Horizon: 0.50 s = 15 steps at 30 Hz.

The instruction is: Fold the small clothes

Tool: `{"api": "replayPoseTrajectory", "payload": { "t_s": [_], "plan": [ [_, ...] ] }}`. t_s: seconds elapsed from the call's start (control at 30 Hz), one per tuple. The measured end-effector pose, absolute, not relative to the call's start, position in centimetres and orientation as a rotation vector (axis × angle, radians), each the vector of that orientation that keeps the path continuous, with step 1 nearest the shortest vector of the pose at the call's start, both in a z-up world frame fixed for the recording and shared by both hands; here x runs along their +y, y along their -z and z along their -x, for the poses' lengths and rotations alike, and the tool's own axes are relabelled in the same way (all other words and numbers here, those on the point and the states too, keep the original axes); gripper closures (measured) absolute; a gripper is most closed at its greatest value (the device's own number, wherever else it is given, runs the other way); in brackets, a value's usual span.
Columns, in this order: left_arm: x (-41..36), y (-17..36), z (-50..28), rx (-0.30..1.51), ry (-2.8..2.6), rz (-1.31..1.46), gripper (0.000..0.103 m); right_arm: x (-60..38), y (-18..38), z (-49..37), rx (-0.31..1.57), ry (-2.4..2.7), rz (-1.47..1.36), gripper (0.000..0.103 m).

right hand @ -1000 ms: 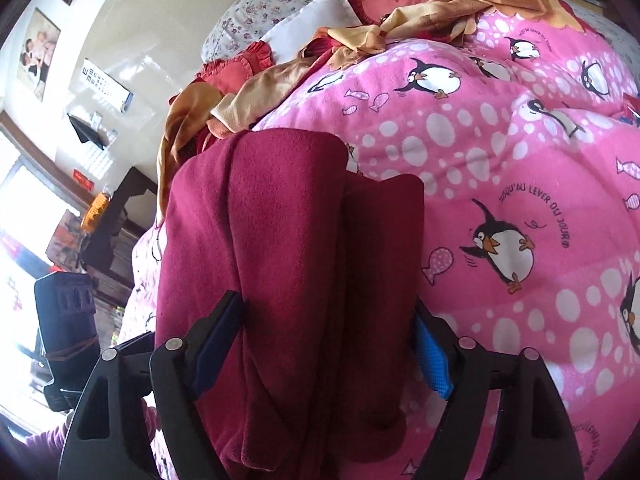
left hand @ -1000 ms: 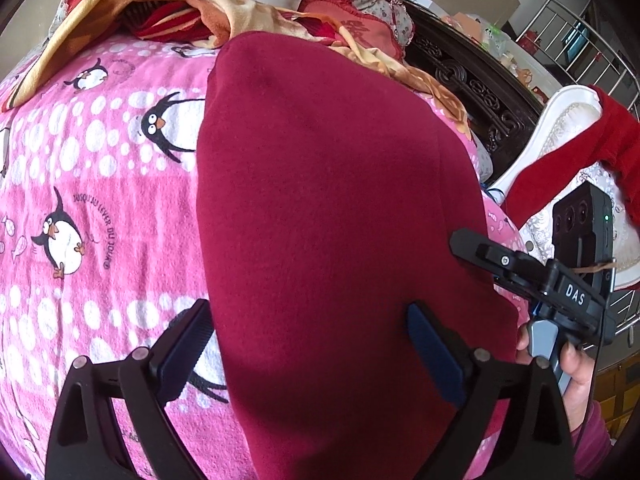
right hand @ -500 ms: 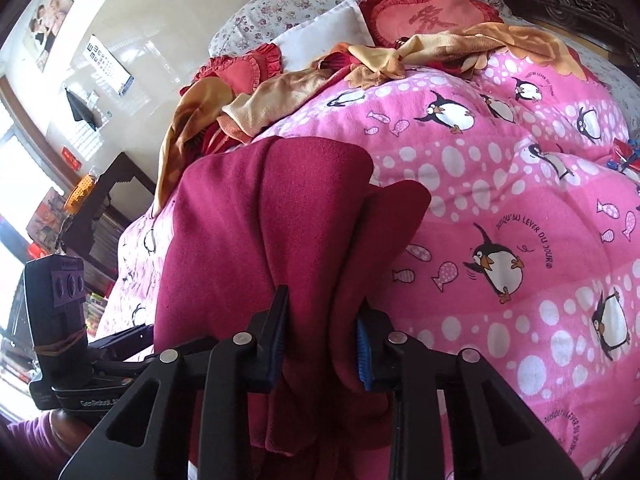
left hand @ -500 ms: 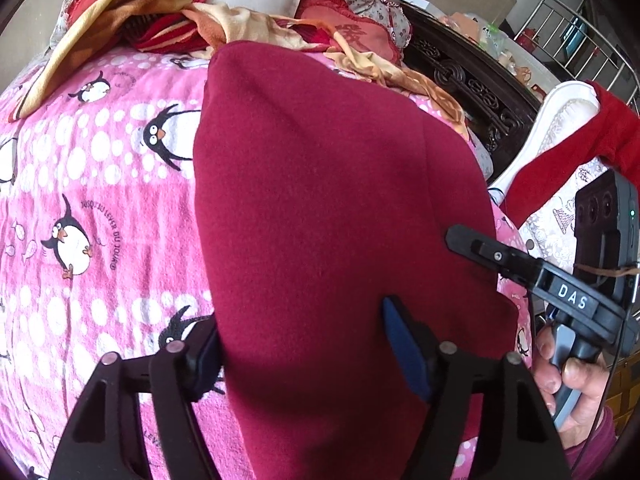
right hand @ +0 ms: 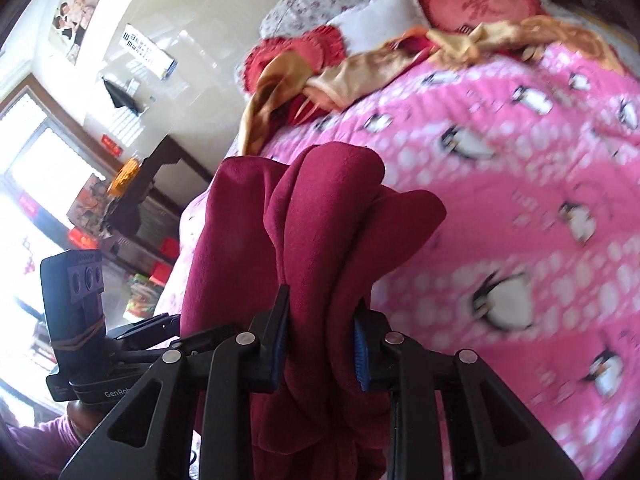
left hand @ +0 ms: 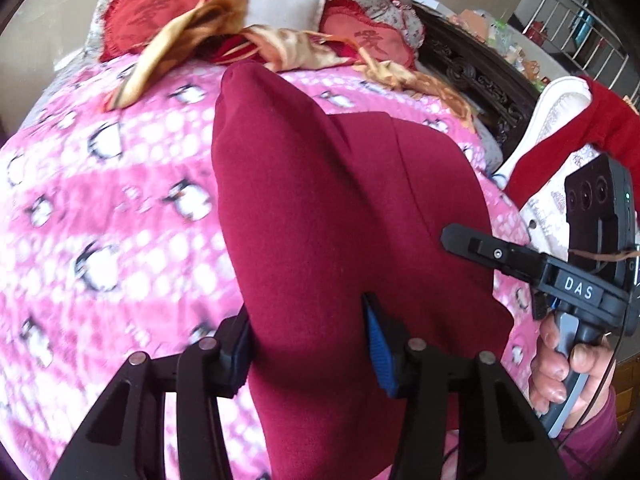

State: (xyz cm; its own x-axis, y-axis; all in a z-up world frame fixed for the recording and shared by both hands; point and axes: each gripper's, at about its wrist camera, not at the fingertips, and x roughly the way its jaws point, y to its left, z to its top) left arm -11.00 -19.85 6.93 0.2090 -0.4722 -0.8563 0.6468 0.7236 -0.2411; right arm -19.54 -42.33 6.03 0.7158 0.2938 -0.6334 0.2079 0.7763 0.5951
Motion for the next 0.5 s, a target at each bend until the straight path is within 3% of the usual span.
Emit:
{"api": "replayPoseTrajectory", "payload": {
  "t_s": [0.13, 0.3, 0.43, 0.5],
  "plan": [
    [-16.1, -5.8, 12.1, 1.16, 0.707, -0.183, 0.051, -38.7, -4.0, 19.0, 0.853, -0.117, -0.716, 0.092],
    [-13.5, -2.9, 11.8, 1.212, 0.658, -0.104, 0.042, -37.5, -1.0, 18.8, 0.976, -0.019, -0.655, 0.076],
    [-12.7, -3.6, 12.1, 1.155, 0.619, -0.098, 0.035, -37.0, -4.4, 20.5, 0.936, 0.032, -0.566, 0.077],
    [-12.5, -4.4, 12.5, 1.091, 0.6, -0.12, 0.023, -35.4, -7.0, 21.4, 0.885, 0.013, -0.472, 0.08]
  ]
}}
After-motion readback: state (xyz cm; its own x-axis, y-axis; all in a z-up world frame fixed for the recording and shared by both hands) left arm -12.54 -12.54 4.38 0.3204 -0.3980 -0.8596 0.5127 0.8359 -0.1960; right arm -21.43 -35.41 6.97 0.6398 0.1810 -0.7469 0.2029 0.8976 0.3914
